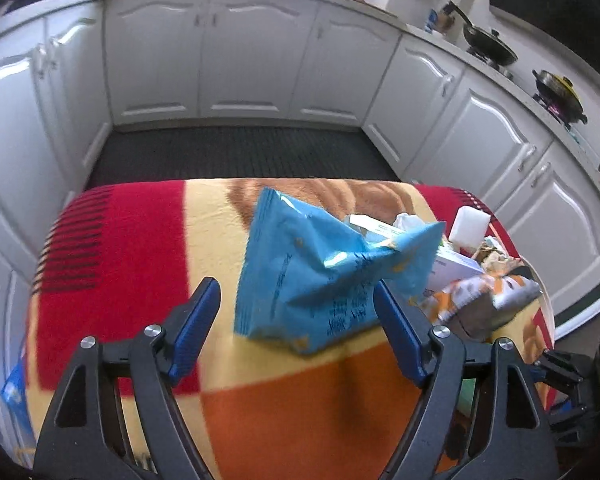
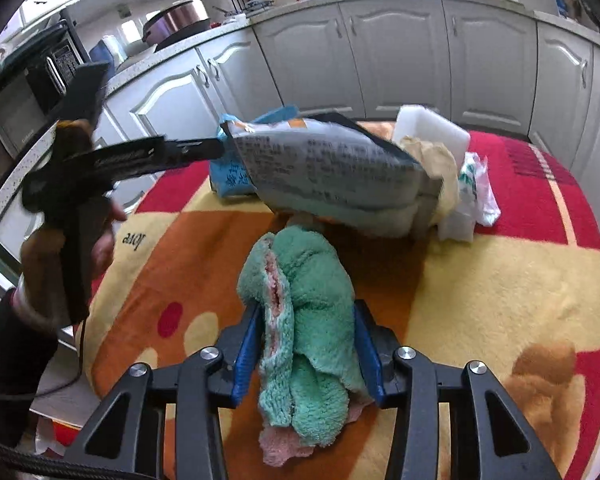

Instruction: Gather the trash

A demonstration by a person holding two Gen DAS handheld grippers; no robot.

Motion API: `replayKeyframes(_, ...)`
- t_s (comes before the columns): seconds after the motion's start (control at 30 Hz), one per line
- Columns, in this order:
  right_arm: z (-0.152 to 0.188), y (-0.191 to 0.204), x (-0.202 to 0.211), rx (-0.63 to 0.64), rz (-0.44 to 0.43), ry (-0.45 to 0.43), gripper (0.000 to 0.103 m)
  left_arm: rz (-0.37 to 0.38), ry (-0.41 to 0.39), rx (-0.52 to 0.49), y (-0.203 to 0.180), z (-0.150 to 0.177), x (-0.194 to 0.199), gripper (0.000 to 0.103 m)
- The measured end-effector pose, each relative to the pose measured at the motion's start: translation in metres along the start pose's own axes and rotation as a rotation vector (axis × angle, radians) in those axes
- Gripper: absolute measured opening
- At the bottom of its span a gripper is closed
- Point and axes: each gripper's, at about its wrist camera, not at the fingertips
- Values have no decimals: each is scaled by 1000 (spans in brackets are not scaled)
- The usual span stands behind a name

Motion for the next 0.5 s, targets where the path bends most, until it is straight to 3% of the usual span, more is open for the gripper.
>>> replayKeyframes(0.13, -1, 1, -1, -5, 7, 4, 44, 25, -3, -11, 1, -5, -10, 78)
replayKeyframes(0.17, -2, 2, -2, -6, 6, 8, 47, 27, -5, -12, 0, -4, -10, 77)
replayKeyframes(0.2, -4, 3, -4, -6, 6, 16, 57, 28, -7, -11, -2, -3, -11, 75)
replayKeyframes(0.23, -6, 4, -7, -7, 5, 23, 60, 26, -6, -7, -3, 0, -11, 60)
replayKeyframes(0.27, -8, 5, -8, -8, 5, 27, 61, 20, 11, -3, -4, 2, -12, 38)
replayKeyframes(0.33, -9, 6, -9, -9, 9, 17, 57, -3, 51, 25, -6, 9, -14, 30)
replayKeyframes(0.5, -4, 8, -2, -15, 11, -20, 44, -27, 4, 77, -15, 34, 21, 23)
Point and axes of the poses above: each gripper's, at about its wrist camera, not at the fingertips, and x roughly against the way its jaws point, y to its left, z to its underside, and after that the axes turned 3 degrees about z, right-handed
